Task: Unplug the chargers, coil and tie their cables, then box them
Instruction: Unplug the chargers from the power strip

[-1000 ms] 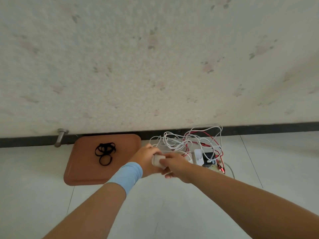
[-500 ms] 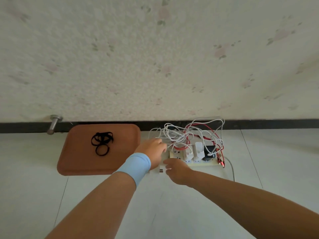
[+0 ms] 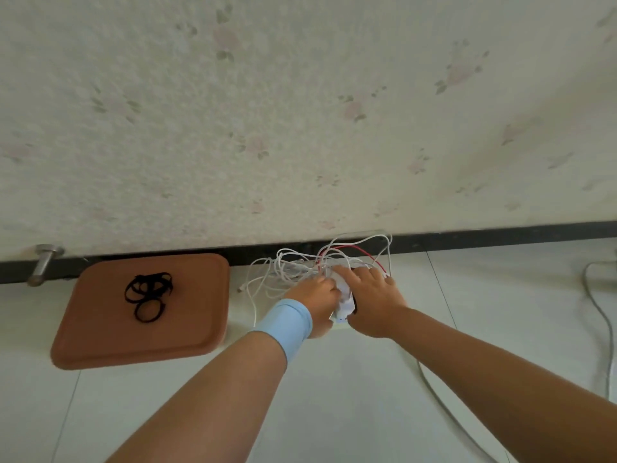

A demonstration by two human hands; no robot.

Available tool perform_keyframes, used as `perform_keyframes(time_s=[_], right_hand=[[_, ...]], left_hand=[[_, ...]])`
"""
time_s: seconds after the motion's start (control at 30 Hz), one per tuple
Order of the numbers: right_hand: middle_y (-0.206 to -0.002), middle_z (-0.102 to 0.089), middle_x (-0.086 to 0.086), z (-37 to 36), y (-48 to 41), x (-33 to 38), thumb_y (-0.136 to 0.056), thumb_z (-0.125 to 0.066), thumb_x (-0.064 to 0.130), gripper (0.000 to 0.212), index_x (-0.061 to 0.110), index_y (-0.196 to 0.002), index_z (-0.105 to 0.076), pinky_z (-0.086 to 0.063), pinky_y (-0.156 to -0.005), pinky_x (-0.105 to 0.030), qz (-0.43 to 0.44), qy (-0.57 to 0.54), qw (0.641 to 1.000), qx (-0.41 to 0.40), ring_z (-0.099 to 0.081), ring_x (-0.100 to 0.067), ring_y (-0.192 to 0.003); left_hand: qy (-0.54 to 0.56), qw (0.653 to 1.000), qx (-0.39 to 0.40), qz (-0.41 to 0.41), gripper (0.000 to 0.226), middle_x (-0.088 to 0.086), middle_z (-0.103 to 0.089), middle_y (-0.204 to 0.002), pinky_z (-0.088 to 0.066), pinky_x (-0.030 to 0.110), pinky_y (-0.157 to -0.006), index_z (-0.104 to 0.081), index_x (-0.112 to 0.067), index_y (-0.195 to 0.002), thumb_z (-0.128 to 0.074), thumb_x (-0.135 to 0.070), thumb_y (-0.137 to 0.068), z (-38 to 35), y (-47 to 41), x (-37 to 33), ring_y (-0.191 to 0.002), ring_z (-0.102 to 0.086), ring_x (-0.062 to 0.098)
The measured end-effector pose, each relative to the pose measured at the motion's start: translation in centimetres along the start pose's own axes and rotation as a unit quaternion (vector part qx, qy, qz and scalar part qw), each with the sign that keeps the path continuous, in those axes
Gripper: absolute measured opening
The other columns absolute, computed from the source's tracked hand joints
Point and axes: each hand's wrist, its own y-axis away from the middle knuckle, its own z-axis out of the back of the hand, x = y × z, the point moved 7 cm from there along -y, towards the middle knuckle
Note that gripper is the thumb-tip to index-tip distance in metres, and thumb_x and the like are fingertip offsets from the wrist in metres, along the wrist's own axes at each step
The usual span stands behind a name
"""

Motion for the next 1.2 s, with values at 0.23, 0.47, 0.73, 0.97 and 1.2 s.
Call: perform_keyframes(time_s=[0.23,0.47,0.73,0.97,1.2], right_hand=[[-0.135,-0.06,0.0,-1.0,-2.2,-0.4,-0.087,-0.073,0.035,0.058,0.026,-0.137,-0.047,-0.047,-0.1,-0.041,0.016,-0.029,0.999,0.021,-0.057,-0.026,-0.124],[-0.116,-0.068,-0.001,-1.6,-3.1,0.2,-0.088,-0.073,0.032,0.052,0.026,-0.134,-0.049,-0.056,-0.083,-0.04,0.033,0.044,0.998,0.031,-0.065,-0.028,-0.107],[-0.098,-0.069,-0.003,-1.8,-2.6,0.3,-0.091,-0.067,0.024,0.044,0.024,-0.129,-0.045,-0.051,-0.069,-0.036,0.027,0.075,0.997,0.0,-0.066,-0.027,-0.087],[-0.1,-0.066,-0.004,-1.7,-1.9,0.5,-0.091,-0.067,0.015,0.058,0.023,-0.139,-0.036,-0.054,-0.067,-0.036,0.005,0.047,0.998,0.027,-0.063,-0.024,-0.087],[-0.112,-0.062,-0.006,2.3,0.9,4.0,-0.091,-0.061,0.015,0.067,0.017,-0.148,-0.026,-0.045,-0.062,-0.032,-0.003,0.124,0.992,-0.03,-0.065,-0.025,-0.094]], left_hand=[[0.072,0.986,0.057,0.139,0.064,0.006,-0.04,-0.144,-0.043,0.035,-0.092,-0.039,-0.013,-0.141,-0.068,-0.02,-0.084,-1.6,-2.5,1.1,-0.121,-0.053,0.031],[0.003,0.988,0.07,0.137,0.046,0.005,-0.062,-0.119,-0.051,0.037,-0.088,-0.061,-0.022,-0.123,-0.062,-0.051,-0.088,-1.8,-3.5,0.5,-0.114,-0.058,0.024],[0.03,0.991,0.074,0.109,0.023,0.011,-0.068,-0.109,-0.045,0.032,-0.076,-0.067,-0.014,-0.109,-0.06,-0.027,-0.091,-0.6,-3.0,0.4,-0.1,-0.065,0.031],[0.167,0.977,-0.019,0.132,0.033,-0.009,-0.068,-0.087,-0.055,0.032,-0.078,-0.068,-0.025,-0.096,-0.075,-0.044,-0.07,5.0,-1.1,5.0,-0.083,-0.065,0.017],[0.231,0.964,-0.03,0.128,0.059,-0.011,-0.047,-0.118,-0.046,0.028,-0.093,-0.063,-0.029,-0.121,-0.086,-0.036,-0.067,1.8,3.5,8.8,-0.105,-0.052,0.014]])
